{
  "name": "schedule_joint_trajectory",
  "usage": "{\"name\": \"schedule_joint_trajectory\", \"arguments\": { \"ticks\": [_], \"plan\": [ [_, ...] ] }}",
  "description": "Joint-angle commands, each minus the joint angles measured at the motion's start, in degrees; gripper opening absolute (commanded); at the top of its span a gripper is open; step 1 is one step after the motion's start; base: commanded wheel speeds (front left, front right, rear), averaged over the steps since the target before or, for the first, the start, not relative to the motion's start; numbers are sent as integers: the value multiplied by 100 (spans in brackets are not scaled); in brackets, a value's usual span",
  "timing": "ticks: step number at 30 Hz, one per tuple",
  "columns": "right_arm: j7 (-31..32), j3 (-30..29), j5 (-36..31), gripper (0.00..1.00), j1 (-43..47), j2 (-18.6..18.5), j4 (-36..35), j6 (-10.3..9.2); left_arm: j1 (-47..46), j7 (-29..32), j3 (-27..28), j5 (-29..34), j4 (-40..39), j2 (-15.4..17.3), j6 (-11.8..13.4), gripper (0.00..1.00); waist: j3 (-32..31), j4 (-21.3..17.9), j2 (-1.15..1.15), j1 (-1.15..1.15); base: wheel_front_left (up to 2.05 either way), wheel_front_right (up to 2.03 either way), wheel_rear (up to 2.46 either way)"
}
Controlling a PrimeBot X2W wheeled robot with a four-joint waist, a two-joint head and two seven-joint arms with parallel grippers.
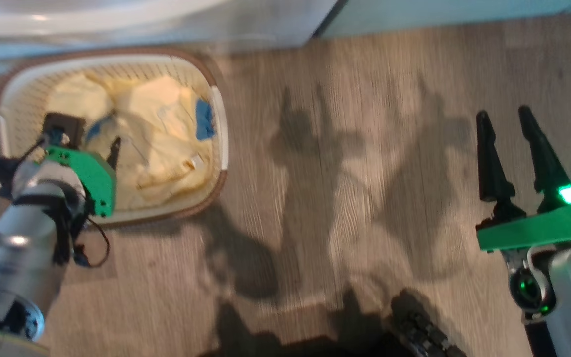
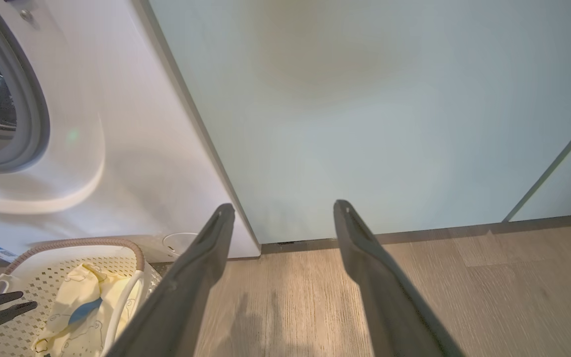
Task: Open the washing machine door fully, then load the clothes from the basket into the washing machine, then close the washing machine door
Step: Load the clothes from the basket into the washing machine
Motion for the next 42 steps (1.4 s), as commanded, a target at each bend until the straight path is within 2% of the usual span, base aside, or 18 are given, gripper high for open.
{"name": "schedule_joint_trajectory", "arguments": {
  "ticks": [1, 6, 13, 21, 31, 42],
  "plan": [
    [-37, 99, -45, 100, 2, -30, -194, 2, -125, 9, 77, -29, 27, 290, -3, 100, 411, -116, 0, -2, 0, 0, 0],
    [-37, 207, -91, 100, -193, -30, -242, 2, -572, 145, -93, -165, 312, 351, -3, 100, 836, -143, 0, -2, 0, 0, 0],
    [-37, 355, -120, 100, -416, -41, -285, 2, -1036, 343, -235, -196, 570, 648, 11, 100, 1288, -218, 0, -2, 0, 0, 0],
    [-37, 373, -117, 100, -564, -47, -292, 2, -1327, 680, -598, 155, 684, 846, 289, 100, 1630, -270, 0, -2, 0, 0, 0],
    [-37, 458, -101, 100, -672, 33, -285, 2, -1595, 660, -832, 405, 712, 929, 883, 100, 1870, -315, 0, -2, 0, 0, 0],
    [-37, 393, -127, 100, -581, -19, -320, 2, -1805, 797, -944, 425, 723, 895, 1103, 100, 2025, -254, 0, -2, 0, 0, 0]
  ]
}}
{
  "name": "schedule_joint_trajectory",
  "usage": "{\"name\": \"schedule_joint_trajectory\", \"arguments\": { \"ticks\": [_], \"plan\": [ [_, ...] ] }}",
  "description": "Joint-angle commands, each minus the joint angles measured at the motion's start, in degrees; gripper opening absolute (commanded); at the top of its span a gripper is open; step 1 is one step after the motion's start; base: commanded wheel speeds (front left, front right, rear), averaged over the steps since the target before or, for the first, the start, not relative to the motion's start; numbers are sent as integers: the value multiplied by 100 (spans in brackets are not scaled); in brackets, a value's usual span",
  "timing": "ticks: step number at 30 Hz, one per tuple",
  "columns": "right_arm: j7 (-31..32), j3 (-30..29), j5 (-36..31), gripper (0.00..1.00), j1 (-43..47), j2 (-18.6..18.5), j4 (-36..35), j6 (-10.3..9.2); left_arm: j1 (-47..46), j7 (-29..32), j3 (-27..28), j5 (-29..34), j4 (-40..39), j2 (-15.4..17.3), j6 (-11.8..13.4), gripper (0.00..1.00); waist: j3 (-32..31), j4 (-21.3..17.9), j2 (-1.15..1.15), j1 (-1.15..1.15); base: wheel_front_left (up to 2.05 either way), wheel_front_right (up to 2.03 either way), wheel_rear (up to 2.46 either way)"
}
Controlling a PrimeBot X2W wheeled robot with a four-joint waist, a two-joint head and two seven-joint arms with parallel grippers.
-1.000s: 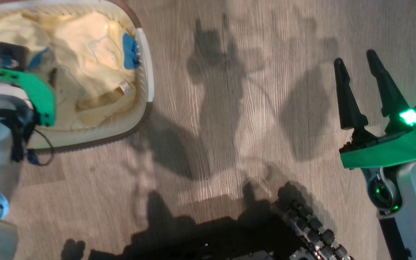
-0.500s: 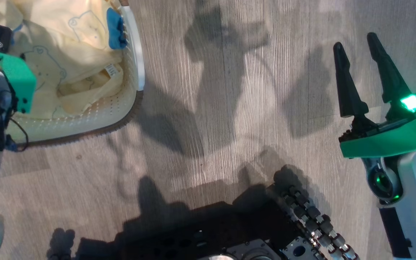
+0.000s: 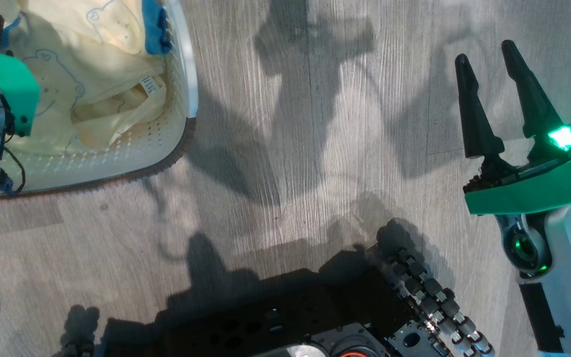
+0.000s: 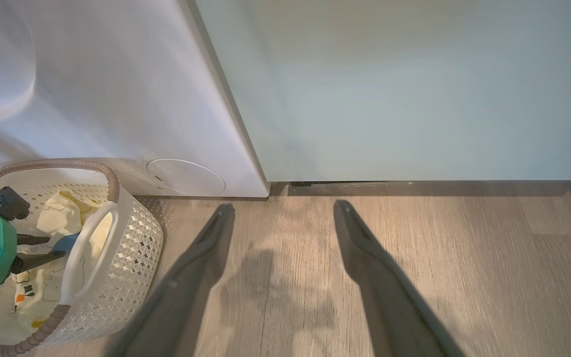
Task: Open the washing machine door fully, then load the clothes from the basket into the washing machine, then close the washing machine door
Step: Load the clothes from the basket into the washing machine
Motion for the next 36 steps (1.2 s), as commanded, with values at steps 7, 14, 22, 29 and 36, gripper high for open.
{"name": "schedule_joint_trajectory", "arguments": {
  "ticks": [7, 14, 22, 29, 36],
  "plan": [
    [-37, 0, -56, 100, 374, -114, -194, 2, -60, -74, 79, -80, 23, 230, 153, 100, 24, 47, 0, 0, 0, 0, 0],
    [-37, -28, -45, 100, 431, -167, -216, 2, -59, -90, 79, -173, 23, 201, 99, 30, 10, 74, 0, 0, 0, 0, 0],
    [-37, -54, -62, 100, 450, -209, -216, 2, -42, -34, -49, -200, 24, 138, -284, 0, -13, 100, 0, 0, 0, 0, 0],
    [-37, -52, -54, 100, 308, -163, -190, 2, -41, -265, -44, -292, 24, 86, -441, 0, -91, 94, 0, 0, 0, 0, 0],
    [-37, -33, -18, 100, 221, -73, -69, 2, 226, -732, 91, -548, 24, -113, -557, 0, -614, 175, 0, 0, 0, 0, 0]
  ]
}}
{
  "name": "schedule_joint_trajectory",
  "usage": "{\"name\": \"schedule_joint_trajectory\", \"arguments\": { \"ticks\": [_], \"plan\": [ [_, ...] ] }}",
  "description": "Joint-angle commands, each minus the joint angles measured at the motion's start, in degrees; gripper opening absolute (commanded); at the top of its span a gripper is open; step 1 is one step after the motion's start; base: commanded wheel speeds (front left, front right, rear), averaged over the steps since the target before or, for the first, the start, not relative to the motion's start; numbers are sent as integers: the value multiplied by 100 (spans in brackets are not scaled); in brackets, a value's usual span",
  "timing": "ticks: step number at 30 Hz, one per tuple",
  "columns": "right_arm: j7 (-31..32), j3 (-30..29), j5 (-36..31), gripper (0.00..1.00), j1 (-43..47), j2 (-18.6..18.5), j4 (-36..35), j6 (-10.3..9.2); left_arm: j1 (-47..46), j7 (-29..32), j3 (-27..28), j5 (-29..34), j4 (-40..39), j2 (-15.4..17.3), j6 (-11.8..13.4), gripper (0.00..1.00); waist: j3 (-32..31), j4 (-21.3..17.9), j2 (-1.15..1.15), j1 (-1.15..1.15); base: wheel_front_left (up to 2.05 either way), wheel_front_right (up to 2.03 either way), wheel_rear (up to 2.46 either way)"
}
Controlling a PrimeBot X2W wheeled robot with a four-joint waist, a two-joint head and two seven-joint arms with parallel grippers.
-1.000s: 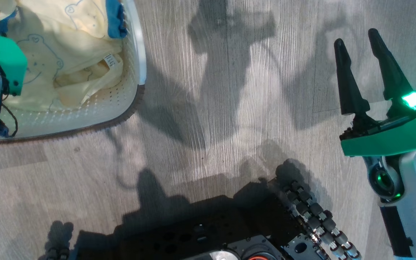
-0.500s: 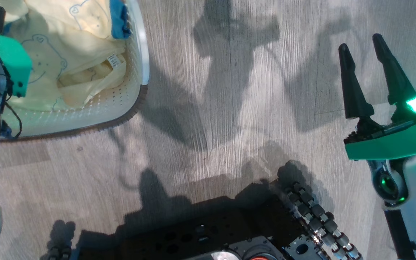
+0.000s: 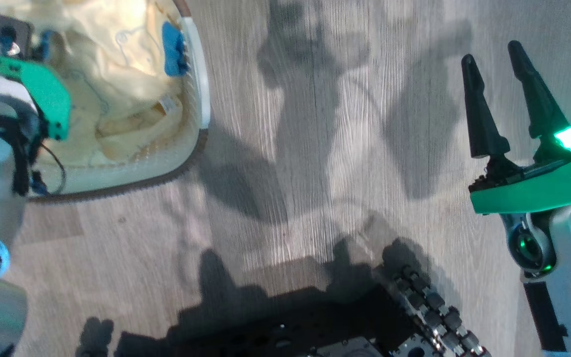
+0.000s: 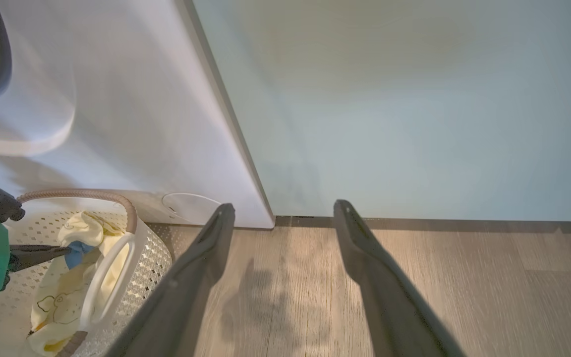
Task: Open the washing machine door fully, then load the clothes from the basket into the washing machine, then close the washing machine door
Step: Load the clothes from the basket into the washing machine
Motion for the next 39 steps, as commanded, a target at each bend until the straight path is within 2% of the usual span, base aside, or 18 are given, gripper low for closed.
{"name": "schedule_joint_trajectory", "arguments": {
  "ticks": [1, 10, 14, 29, 39],
  "plan": [
    [-37, 63, 28, 100, 237, -25, -95, 2, 220, -78, 140, -58, -19, 190, -16, 0, -250, 68, 0, 0, 0, 0, 0],
    [-37, 39, 146, 100, 553, 18, 143, 2, 1087, -450, 552, -658, -142, -51, -335, 0, -1459, 184, 0, 0, 0, 0, 0],
    [-37, -25, 209, 100, 857, 14, 255, 2, 1637, -472, 803, -914, -661, -151, -427, 0, -2099, 325, 0, 0, 0, 0, 0],
    [-37, -181, 337, 100, 1622, -162, 440, 2, 3174, -475, 1877, -1245, -2483, -324, -470, 0, -3733, 863, 0, 0, 0, 0, 0],
    [-37, -357, 422, 100, 2131, -280, 420, 2, 4001, -475, 2517, -1274, -3473, -218, -478, 0, -4564, 1014, 0, 0, 0, 0, 0]
  ]
}}
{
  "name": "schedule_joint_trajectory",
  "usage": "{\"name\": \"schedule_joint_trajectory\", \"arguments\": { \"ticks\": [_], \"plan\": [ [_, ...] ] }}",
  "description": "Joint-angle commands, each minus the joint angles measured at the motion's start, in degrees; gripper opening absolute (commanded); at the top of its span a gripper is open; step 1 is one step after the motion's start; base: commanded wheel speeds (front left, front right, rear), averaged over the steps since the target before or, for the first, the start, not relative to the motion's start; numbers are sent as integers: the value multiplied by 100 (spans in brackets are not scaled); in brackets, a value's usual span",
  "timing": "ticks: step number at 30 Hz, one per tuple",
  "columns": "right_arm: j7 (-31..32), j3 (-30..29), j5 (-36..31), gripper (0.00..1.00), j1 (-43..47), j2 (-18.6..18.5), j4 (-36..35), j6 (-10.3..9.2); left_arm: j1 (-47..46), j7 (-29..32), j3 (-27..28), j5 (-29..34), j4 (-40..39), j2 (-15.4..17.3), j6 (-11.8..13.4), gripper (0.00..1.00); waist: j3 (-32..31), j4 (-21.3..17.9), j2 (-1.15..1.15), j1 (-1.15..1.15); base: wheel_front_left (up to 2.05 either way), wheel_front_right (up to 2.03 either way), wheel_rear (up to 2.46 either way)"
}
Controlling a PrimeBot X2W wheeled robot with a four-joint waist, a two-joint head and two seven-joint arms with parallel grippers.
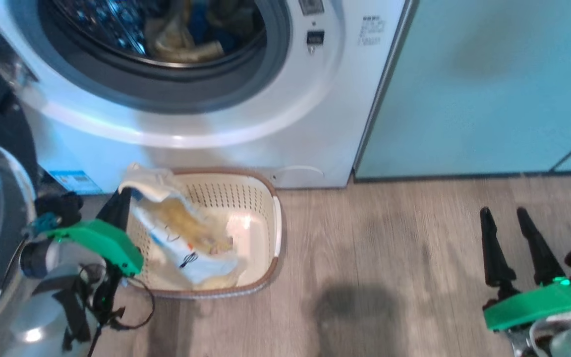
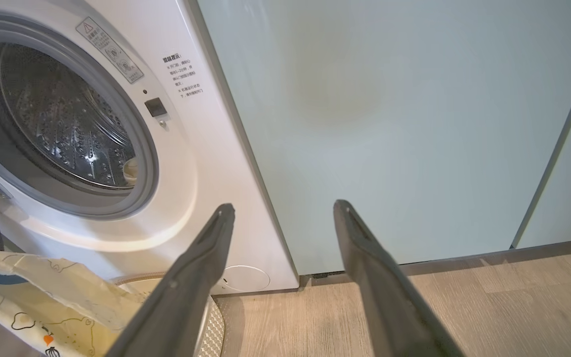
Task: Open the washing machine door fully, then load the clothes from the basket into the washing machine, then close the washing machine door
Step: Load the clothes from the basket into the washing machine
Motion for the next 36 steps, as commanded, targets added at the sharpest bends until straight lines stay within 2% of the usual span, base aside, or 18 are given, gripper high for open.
{"name": "schedule_joint_trajectory", "arguments": {
  "ticks": [1, 16, 27, 36],
  "plan": [
    [-38, 62, 22, 100, -31, -115, -159, 2, -87, -68, 273, 19, -194, 274, -1, 0, -253, 89, -1, 1, 0, 0, 0],
    [-38, -54, 66, 100, 509, -180, -192, 2, 913, -69, 674, 105, -1340, 351, 20, 0, -1050, 239, -1, 1, 0, 0, 0],
    [-38, -189, 31, 100, 562, -173, -274, 2, 1161, 75, 728, 45, -1819, 417, 225, 0, -1128, 310, -1, 1, 0, 0, 0],
    [-38, -157, 37, 100, 553, -136, -270, 2, 1109, 244, 622, -56, -2119, 432, 187, 0, -1087, 259, -1, 1, 0, 0, 0]
  ]
}}
